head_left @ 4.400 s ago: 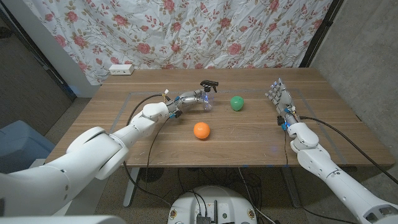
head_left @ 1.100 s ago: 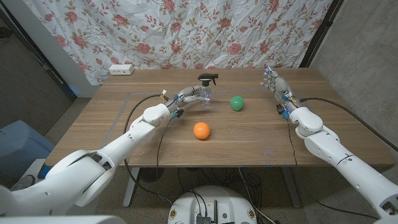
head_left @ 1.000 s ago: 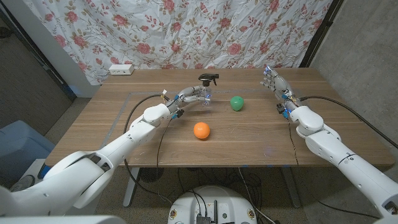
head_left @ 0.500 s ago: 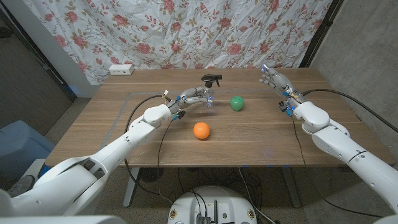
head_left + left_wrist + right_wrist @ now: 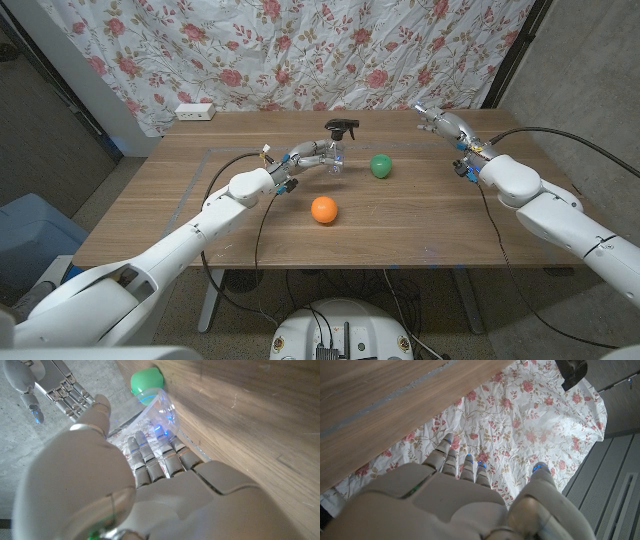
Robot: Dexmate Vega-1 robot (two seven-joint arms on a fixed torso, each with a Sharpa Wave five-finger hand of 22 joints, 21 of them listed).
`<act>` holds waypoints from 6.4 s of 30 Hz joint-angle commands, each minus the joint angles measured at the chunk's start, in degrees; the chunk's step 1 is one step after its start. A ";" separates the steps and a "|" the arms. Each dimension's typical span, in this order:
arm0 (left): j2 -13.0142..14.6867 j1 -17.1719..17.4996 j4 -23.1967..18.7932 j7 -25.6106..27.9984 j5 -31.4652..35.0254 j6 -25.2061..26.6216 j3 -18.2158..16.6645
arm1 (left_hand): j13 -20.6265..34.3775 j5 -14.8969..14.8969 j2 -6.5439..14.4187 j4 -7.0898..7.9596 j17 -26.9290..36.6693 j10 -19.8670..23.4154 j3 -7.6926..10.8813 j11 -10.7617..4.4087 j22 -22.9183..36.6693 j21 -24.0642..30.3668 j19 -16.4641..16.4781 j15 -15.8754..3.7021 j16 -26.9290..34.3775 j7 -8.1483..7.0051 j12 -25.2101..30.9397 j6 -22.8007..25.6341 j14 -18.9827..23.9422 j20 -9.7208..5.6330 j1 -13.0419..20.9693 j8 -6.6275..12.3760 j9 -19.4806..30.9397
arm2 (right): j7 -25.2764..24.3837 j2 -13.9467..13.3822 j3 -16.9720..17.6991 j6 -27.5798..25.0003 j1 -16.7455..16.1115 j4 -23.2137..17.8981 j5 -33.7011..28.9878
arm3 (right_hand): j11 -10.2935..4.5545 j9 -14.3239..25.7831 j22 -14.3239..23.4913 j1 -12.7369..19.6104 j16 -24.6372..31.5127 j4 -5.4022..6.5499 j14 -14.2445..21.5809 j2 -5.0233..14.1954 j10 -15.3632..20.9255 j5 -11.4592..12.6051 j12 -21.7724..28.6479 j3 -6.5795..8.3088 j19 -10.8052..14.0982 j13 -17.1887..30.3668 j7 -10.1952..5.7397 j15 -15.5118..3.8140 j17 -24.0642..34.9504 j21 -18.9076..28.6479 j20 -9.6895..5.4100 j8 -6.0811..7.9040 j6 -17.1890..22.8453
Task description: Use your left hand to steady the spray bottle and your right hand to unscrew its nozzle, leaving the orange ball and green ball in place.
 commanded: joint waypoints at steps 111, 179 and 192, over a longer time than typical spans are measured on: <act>3.76 -0.24 -7.30 2.50 8.61 5.06 2.40 | 2.74 0.73 3.19 -0.11 -0.30 0.36 -2.44 -0.45 0.26 -0.05 -0.54 -8.54 -0.73 -0.02 0.39 -0.30 -0.85 -3.47 0.45 2.01 -1.62 | 22.33 -2.45 -14.75 -18.76 19.60 -15.91 -36.29 | 1.17 4.57 0.16 25.39 1.68 -3.25 -3.39 -4.36 -7.30 0.05 1.32 9.12 -1.79 0.73 -6.93 3.64 -0.59 0.72 3.00 11.06 17.53; 2.53 -1.43 -4.30 0.44 7.87 3.79 3.04 | 3.58 0.94 4.36 -0.09 -0.41 0.83 -2.15 -0.31 0.23 -0.09 -0.71 -8.31 -1.47 0.23 0.23 -0.39 -0.38 -3.21 0.26 3.00 -2.48 | 17.38 2.53 -15.26 -15.06 19.55 -9.85 -26.73 | -4.99 5.82 0.13 44.47 4.23 -3.68 1.70 0.42 2.39 0.77 2.11 14.79 2.31 0.44 -9.14 -2.30 0.98 0.41 -2.08 22.18 38.90; 1.62 -1.79 -3.17 0.82 7.81 3.96 3.34 | 3.72 0.92 4.40 -0.13 -0.45 1.01 -2.16 -0.35 0.22 -0.08 -0.70 -8.35 -1.59 0.05 0.22 -0.32 -0.19 -3.23 0.16 3.22 -2.64 | 17.86 2.77 -15.65 -14.35 20.64 -8.02 -25.43 | -5.93 5.36 0.13 47.20 4.48 -3.77 1.65 1.91 2.95 1.61 1.95 15.63 1.92 0.43 -9.12 -3.09 1.37 0.31 -2.75 22.50 40.51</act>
